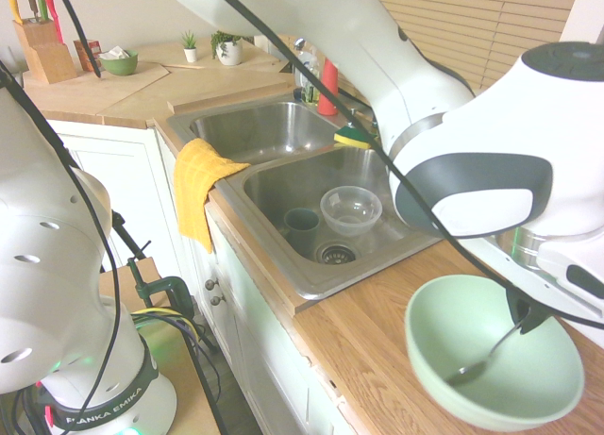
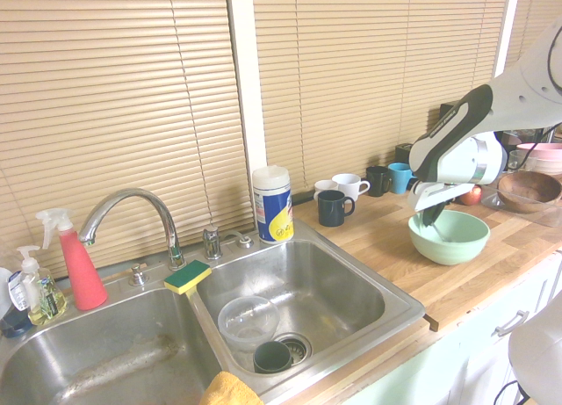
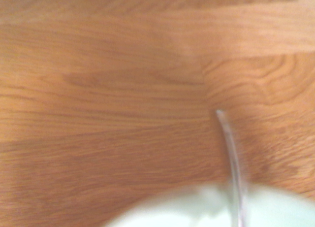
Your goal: Put the spoon into the sink
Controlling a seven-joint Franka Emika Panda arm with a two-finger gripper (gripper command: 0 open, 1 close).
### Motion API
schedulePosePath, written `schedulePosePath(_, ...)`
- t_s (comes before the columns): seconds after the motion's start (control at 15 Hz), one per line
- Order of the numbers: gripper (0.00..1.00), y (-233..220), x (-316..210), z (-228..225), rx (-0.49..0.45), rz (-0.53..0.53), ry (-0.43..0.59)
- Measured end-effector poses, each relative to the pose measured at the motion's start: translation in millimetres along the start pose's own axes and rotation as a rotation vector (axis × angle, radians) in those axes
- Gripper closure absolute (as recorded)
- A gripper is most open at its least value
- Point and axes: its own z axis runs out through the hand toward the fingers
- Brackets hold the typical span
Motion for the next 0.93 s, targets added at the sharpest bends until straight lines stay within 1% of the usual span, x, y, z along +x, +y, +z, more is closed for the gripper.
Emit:
schedulePosePath(0.53,1.0,3,-8,-6,0.001,-0.008,-0.003)
schedulePosePath(0.73,1.0,7,-9,-26,0.004,-0.017,0.032)
schedulePosePath(0.93,1.0,-2,-16,-61,0.004,-0.036,0.077)
